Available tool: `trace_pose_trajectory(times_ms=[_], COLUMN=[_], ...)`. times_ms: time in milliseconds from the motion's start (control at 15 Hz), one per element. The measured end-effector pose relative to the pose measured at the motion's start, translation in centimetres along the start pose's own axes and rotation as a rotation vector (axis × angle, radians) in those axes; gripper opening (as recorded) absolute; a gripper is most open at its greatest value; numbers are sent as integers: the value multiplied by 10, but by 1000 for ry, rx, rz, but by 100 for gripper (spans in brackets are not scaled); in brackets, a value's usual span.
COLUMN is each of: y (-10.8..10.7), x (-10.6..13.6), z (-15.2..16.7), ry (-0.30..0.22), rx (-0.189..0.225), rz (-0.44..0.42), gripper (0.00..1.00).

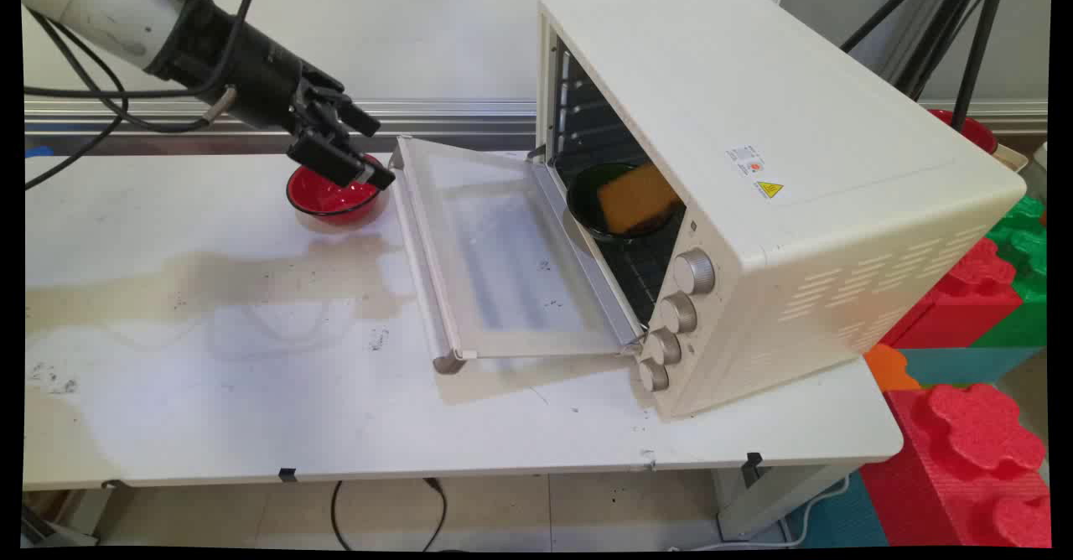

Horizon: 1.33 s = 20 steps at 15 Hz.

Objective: Close the oven

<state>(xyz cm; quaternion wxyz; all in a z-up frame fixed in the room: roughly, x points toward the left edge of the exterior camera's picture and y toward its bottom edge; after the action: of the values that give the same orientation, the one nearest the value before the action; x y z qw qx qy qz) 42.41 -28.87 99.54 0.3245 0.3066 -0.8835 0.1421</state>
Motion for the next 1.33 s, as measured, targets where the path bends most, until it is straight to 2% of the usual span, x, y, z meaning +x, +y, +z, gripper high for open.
trace_pose_trajectory(times_ms=[333,667,1333], y=[4,7,3], x=[-20,-44,-81], z=[9,21,66], ry=[-41,-93,-162], rx=[3,-12,-33], rz=[0,1,27], gripper=[100,100,100])
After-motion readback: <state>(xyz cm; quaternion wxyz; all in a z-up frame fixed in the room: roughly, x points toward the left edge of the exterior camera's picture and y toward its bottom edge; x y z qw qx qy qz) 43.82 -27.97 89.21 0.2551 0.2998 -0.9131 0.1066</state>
